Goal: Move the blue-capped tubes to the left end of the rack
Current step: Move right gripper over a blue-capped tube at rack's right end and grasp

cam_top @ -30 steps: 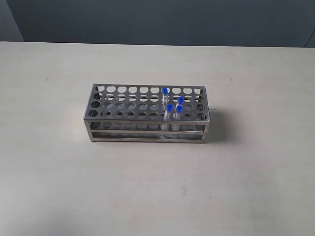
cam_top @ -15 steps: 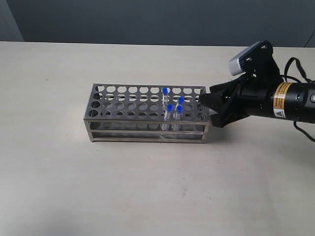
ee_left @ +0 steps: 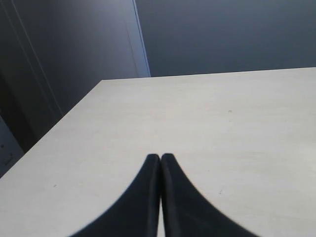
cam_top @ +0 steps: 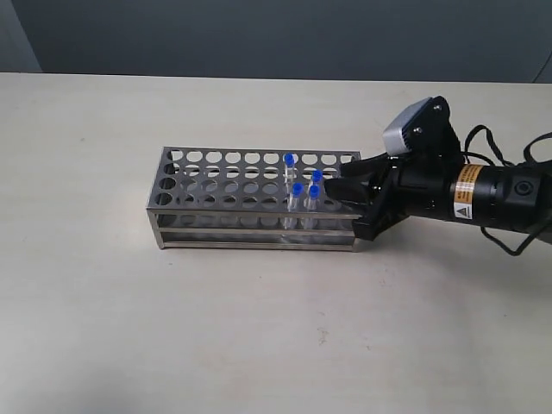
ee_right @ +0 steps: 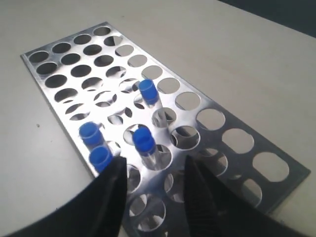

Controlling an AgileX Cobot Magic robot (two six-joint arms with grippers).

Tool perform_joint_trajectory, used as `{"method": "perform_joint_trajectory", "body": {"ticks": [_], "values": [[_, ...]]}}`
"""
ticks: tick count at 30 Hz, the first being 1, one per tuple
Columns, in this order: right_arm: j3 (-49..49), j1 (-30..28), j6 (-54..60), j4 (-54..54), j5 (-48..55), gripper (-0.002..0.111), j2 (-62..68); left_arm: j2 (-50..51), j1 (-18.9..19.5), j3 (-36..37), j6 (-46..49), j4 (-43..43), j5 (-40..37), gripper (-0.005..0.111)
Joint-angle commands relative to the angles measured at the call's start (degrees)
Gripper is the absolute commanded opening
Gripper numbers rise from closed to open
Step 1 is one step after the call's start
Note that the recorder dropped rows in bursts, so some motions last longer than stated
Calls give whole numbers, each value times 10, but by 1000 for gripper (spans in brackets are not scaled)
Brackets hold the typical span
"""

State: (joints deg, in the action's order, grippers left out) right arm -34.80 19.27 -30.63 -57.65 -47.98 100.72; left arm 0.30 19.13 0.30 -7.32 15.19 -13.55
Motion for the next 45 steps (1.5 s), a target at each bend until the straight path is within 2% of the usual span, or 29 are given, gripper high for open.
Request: {"method": "perform_joint_trajectory", "body": {"ticks": [1, 7, 14, 19, 32, 35, 38, 39, 45], "values": [[-4, 2, 19, 14, -17, 38, 3, -3, -4, -3, -1, 0, 1, 1], [-28, 8, 19, 14, -18, 38, 17, -3, -4, -3, 0, 0, 1, 1], [-33, 56, 28, 18, -10, 38, 40, -3, -4, -3, 0, 0, 1, 1], [-33, 80, 69, 67, 16, 38, 51, -3, -4, -3, 0, 0, 1, 1], [-33, 81, 80, 102, 36, 37, 60, -3, -4, -3, 0, 0, 1, 1], [-33, 81, 80, 102, 29, 25, 60, -3, -4, -3, 0, 0, 1, 1], [-33, 81, 80, 102, 29, 2, 60, -3, -4, -3, 0, 0, 1, 1], [-33, 81, 80, 102, 29, 0, 60, -3, -4, -3, 0, 0, 1, 1], [-33, 81, 80, 102, 29, 0, 44, -3, -4, -3, 0, 0, 1, 1]]}}
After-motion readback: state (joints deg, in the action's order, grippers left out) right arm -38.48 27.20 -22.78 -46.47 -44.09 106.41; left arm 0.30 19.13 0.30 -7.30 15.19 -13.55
